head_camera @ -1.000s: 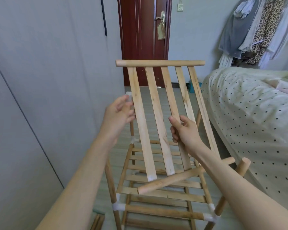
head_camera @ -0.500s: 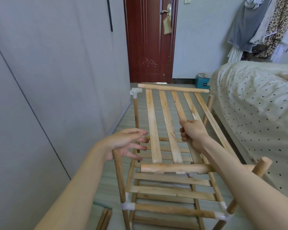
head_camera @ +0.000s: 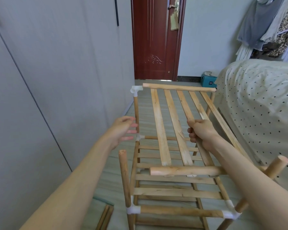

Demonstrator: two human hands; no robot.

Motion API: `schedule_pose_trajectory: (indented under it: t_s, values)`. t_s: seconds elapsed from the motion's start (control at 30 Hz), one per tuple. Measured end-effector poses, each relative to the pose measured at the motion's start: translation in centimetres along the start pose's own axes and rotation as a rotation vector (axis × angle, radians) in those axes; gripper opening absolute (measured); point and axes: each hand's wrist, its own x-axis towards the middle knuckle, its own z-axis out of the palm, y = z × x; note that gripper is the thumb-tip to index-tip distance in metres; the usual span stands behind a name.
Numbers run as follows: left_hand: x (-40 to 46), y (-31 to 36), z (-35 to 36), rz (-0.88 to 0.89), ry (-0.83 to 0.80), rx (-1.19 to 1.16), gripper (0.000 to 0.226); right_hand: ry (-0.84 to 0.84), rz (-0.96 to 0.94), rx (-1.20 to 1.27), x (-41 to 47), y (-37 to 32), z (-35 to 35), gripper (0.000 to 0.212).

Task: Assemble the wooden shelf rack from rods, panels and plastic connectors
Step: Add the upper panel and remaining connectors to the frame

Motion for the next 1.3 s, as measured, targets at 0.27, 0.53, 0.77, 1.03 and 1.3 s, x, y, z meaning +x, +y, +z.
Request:
schedule_pose_trajectory:
  t_s: [0.27,0.53,0.77,1.03,1.3]
  values:
    - [8.1,2.1,0.1,0.202,0.283,0.19,0.046,0.023,0.002,-0.037,0.8,0.6,-0.3,0.018]
    - [14.2,5.8,1.5,0.246,0.115,0.041,0.047,-0.015,0.022,-0.003,2.1,0.2,-0.2,0.017]
    - [14.1,4.2,1.2,0.304,0.217,0.089,0.038,-0.042,0.001,-0.04,2.0,0.4,-0.5,0.018]
    - [11.7,2.7,-1.9,0.319,0.232,0.169,0.035,-0.139,-0.028,-0.071,0.1,-0.4,1.0,0.017]
    - [10.6,3.4,-2.5,0.259,0.188,0.171,0.031,-0.166,-0.063,-0.109,-0.5,-1.3,1.3,0.016]
